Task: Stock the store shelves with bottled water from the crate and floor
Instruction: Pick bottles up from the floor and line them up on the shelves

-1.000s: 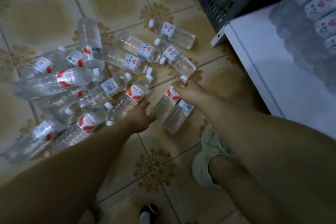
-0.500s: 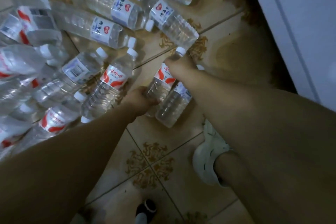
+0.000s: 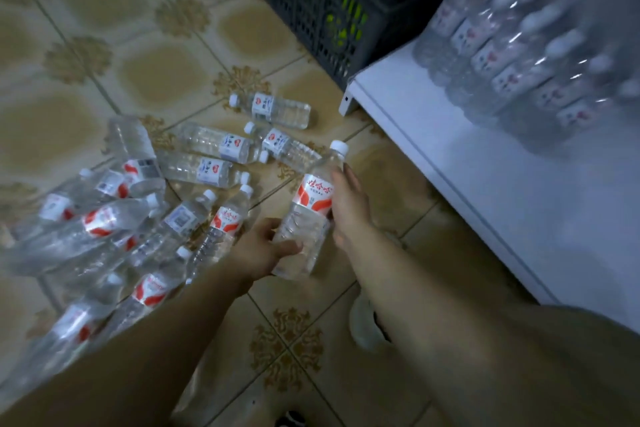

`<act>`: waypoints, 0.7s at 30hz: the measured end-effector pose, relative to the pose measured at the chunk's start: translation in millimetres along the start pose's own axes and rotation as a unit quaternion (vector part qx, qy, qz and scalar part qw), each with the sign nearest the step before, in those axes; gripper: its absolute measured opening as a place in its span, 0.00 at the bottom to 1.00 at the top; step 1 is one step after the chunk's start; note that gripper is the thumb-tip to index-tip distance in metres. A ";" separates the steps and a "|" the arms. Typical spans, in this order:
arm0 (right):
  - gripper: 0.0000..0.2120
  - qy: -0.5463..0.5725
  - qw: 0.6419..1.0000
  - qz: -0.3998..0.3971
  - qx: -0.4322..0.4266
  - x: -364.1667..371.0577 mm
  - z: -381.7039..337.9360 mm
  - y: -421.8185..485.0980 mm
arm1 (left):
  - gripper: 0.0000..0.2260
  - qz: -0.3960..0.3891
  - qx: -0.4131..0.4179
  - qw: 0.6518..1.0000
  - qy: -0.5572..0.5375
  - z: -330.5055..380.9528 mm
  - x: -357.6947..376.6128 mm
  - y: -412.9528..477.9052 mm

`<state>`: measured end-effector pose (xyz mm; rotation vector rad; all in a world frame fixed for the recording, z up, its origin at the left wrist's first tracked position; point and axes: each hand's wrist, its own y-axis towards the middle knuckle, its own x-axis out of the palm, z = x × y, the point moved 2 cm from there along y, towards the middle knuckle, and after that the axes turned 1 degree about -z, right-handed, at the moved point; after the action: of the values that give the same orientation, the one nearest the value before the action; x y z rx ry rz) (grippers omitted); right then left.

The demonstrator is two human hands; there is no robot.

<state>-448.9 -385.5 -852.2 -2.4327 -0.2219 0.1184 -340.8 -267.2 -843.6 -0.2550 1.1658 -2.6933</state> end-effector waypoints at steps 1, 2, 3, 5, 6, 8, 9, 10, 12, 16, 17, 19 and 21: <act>0.21 0.012 1.000 -0.002 -0.013 -5.8 -11.4 -19.7 | 0.21 -0.009 0.010 1.000 0.010 11.3 2.7 -18.0; 0.19 0.033 0.999 -0.001 -0.029 -12.3 -23.9 -40.1 | 0.22 -0.023 0.023 0.999 0.017 21.5 6.2 -35.6; 0.19 0.054 0.997 -0.001 -0.050 -19.3 -37.3 -61.3 | 0.22 -0.034 0.036 0.999 0.023 31.6 10.6 -53.5; 0.22 0.085 0.991 0.003 -0.107 -32.7 -63.7 -102.9 | 0.19 -0.052 0.074 0.995 0.040 53.5 23.2 -90.1; 0.23 0.100 0.985 0.007 -0.140 -40.5 -78.1 -125.6 | 0.18 -0.064 0.098 0.992 0.048 64.5 30.7 -108.8; 0.19 0.131 0.972 0.014 -0.195 -57.6 -107.7 -170.3 | 0.16 -0.082 0.146 0.984 0.062 85.8 46.8 -142.6; 0.18 0.141 0.965 0.016 -0.219 -67.8 -122.6 -192.3 | 0.15 -0.091 0.169 0.979 0.067 96.7 55.1 -159.0; 0.17 0.146 0.958 0.017 -0.244 -78.1 -137.3 -213.1 | 0.15 -0.106 0.190 0.973 0.072 107.5 63.9 -174.6; 0.20 0.133 0.943 0.020 -0.304 -99.6 -164.8 -251.0 | 0.17 -0.135 0.230 0.960 0.084 128.8 83.2 -202.6; 0.25 0.127 0.913 0.048 -0.386 -143.1 -205.6 -323.5 | 0.14 -0.156 0.324 0.928 0.099 170.0 127.6 -257.3; 0.25 0.117 0.906 0.058 -0.403 -153.2 -212.8 -338.5 | 0.14 -0.159 0.344 0.920 0.100 178.5 138.6 -268.6; 0.28 0.089 0.892 0.081 -0.437 -173.0 -225.7 -367.2 | 0.16 -0.177 0.377 0.903 0.107 193.3 161.4 -289.1; 0.34 0.049 0.882 0.098 -0.458 -192.3 -236.2 -394.7 | 0.20 -0.200 0.394 0.890 0.107 205.6 183.0 -306.2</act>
<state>-654.4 -273.8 -411.9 -3.3979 0.0435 -0.0395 -503.2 -250.7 -465.5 -0.0640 -0.0501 -3.3470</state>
